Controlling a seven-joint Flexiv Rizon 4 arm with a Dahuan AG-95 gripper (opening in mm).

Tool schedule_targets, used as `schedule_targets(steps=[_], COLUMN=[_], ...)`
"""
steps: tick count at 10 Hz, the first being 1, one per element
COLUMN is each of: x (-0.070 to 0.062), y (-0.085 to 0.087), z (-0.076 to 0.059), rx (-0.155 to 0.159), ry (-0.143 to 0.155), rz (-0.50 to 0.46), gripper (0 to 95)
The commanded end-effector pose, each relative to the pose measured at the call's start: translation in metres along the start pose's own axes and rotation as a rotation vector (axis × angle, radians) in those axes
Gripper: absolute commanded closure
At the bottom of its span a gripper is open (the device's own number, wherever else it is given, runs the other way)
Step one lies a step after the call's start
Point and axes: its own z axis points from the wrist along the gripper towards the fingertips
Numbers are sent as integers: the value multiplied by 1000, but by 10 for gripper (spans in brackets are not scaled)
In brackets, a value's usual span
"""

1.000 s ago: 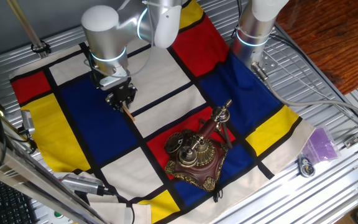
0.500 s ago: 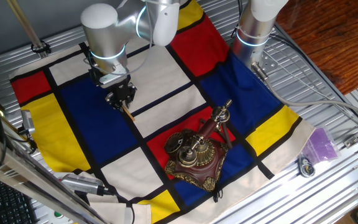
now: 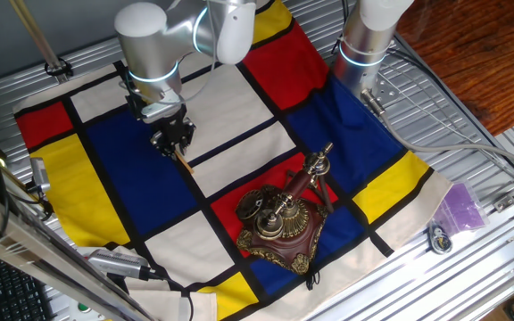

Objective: Dial a number on an old rotary phone

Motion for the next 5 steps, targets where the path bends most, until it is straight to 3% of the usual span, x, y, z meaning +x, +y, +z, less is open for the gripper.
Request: schedule_targets(steps=[1,5], x=[0,0], y=[0,0], z=[0,1], rx=[2,8], ry=[-9,-37], rz=[0,4], gripper=[760,760])
